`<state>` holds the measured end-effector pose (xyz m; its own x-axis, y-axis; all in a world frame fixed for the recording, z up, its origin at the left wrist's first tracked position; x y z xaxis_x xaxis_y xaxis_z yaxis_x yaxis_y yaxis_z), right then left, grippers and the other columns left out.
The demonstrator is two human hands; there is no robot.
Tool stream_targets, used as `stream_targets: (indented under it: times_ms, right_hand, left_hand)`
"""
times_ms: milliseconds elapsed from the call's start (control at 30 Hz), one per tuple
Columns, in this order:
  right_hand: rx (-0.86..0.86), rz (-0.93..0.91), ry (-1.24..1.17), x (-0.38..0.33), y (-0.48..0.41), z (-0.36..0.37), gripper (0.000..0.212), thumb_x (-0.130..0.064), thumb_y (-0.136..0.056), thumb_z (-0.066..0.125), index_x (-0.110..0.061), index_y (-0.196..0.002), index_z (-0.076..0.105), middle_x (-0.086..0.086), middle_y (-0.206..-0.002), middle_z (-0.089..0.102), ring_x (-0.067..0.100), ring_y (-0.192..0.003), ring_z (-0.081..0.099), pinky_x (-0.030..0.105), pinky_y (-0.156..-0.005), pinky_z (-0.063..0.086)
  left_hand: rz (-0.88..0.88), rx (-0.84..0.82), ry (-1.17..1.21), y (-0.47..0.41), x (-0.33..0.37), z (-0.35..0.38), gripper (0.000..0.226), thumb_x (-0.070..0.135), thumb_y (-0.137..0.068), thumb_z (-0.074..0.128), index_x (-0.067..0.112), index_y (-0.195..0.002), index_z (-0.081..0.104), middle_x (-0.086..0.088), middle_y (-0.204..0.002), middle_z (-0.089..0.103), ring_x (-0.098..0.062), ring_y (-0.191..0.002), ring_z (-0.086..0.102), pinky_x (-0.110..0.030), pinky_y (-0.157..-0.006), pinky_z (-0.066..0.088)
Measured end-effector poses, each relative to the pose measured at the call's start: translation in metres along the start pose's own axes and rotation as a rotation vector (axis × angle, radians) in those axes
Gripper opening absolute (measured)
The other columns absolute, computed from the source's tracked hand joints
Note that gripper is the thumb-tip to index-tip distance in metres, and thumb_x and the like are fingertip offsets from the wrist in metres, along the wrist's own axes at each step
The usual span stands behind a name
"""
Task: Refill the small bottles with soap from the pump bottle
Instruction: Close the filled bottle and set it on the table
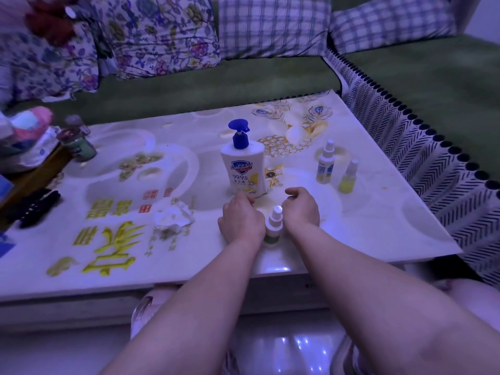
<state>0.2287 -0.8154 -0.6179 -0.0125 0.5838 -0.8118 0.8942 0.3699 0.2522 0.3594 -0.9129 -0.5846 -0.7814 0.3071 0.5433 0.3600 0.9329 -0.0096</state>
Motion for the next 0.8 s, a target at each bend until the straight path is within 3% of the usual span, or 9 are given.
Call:
stream_targets:
  times_ms: [300, 500, 600, 700, 800]
  right_hand:
    - [-0.019, -0.033, -0.011, -0.001, 0.006, -0.016, 0.038, -0.009, -0.095, 0.040, -0.024, -0.123, 0.061, -0.003, -0.129, 0.061, 0.020, -0.118, 0.056, 0.023, -0.083, 0.037]
    - [-0.125, -0.111, -0.006, -0.004, 0.018, -0.020, 0.037, -0.006, -0.091, 0.042, -0.029, -0.105, 0.067, -0.004, -0.118, 0.068, 0.019, -0.113, 0.060, 0.028, -0.093, 0.048]
    - [-0.199, -0.149, -0.033, -0.002, 0.028, -0.023, 0.043, 0.001, -0.085, 0.041, -0.030, -0.098, 0.066, -0.004, -0.110, 0.068, 0.016, -0.105, 0.060, 0.028, -0.088, 0.050]
    - [-0.274, -0.199, -0.014, -0.003, 0.038, -0.025, 0.048, 0.006, -0.080, 0.045, -0.029, -0.104, 0.067, -0.007, -0.104, 0.065, 0.013, -0.101, 0.059, 0.024, -0.080, 0.046]
    - [-0.357, -0.256, 0.009, -0.007, 0.050, -0.022, 0.052, 0.008, -0.078, 0.051, -0.026, -0.114, 0.065, -0.006, -0.108, 0.062, 0.012, -0.103, 0.056, 0.028, -0.088, 0.050]
  left_hand:
    - [-0.036, 0.000, 0.065, 0.002, -0.004, -0.015, 0.024, 0.009, -0.088, 0.042, 0.022, -0.101, 0.057, -0.002, -0.113, 0.063, -0.027, -0.107, 0.054, -0.039, -0.087, 0.045]
    - [-0.024, 0.004, 0.104, 0.004, -0.004, -0.033, 0.026, 0.007, -0.087, 0.043, 0.020, -0.103, 0.058, -0.001, -0.114, 0.063, -0.025, -0.105, 0.056, -0.030, -0.076, 0.041]
    - [-0.014, -0.003, 0.127, 0.007, -0.005, -0.044, 0.028, 0.007, -0.087, 0.044, 0.020, -0.104, 0.060, -0.001, -0.115, 0.063, -0.024, -0.107, 0.055, -0.028, -0.076, 0.039]
    - [-0.020, -0.021, 0.143, 0.011, -0.006, -0.052, 0.033, 0.004, -0.086, 0.043, 0.020, -0.106, 0.062, 0.000, -0.117, 0.063, -0.023, -0.109, 0.056, -0.028, -0.080, 0.041]
    - [-0.031, -0.014, 0.154, 0.012, -0.010, -0.061, 0.030, 0.008, -0.087, 0.045, 0.021, -0.108, 0.062, 0.001, -0.118, 0.063, -0.022, -0.109, 0.056, -0.030, -0.086, 0.046]
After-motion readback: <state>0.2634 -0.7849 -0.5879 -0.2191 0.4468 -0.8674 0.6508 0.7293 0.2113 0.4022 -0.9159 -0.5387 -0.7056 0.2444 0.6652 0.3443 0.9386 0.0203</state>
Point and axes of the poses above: each hand's wrist, its own y-axis away from the middle knuckle, its own z-axis out of the palm, x = y × z, the point moved 8 cm from there along -y, towards the middle knuckle
